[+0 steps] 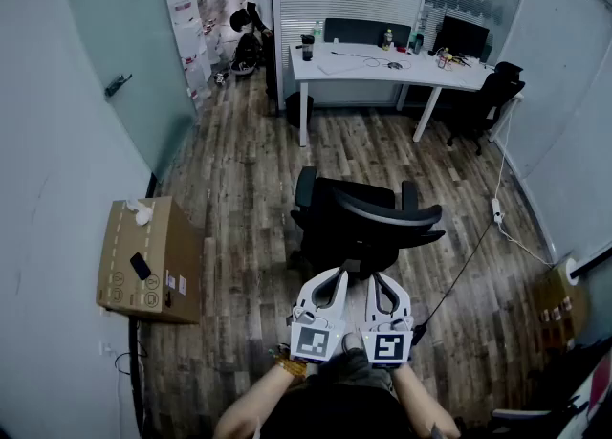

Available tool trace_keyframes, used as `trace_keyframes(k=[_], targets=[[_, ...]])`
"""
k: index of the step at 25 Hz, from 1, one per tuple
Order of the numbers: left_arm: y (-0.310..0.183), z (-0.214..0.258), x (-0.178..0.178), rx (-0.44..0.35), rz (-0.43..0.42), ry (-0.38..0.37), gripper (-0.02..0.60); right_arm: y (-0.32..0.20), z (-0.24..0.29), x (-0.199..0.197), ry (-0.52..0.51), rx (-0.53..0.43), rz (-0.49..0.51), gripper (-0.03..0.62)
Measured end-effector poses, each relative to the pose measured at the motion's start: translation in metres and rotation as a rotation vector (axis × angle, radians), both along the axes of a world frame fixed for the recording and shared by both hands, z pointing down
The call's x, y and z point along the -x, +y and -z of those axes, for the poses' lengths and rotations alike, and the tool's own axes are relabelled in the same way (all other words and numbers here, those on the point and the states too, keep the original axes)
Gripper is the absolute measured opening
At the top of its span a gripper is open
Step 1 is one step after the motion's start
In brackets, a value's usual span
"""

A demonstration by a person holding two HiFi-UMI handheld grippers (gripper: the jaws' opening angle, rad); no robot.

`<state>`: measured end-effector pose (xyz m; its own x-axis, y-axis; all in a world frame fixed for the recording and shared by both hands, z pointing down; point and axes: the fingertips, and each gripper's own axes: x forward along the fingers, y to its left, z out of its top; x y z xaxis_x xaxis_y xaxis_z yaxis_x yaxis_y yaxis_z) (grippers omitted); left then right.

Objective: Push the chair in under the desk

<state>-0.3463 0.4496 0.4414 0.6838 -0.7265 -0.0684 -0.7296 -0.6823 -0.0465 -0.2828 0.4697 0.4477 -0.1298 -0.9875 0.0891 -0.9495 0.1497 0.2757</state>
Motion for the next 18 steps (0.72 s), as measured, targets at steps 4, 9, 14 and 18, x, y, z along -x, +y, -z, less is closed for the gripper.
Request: trace_keyframes(k=[4, 9, 14, 18], targets=[[-0.013, -0.003, 0.001, -0.007, 0.012, -0.017, 0.0, -0.015, 0.001, -0.001, -0.038, -0.008, 0.021, 0.0], [-0.035, -0.014, -0.01, 0.01, 0.024, -0.047, 0.0, -0.032, -0.006, -0.005, -0.047, -0.005, 0.063, 0.003], [-0.046, -0.013, -0.029, 0.009, 0.013, -0.047, 0.0, -0.045, -0.003, -0.013, -0.041, 0.003, 0.067, 0.003], [-0.058, -0.013, -0.043, 0.013, 0.016, -0.05, 0.0, -0.059, -0.006, -0.027, -0.051, 0.02, 0.069, 0.003]])
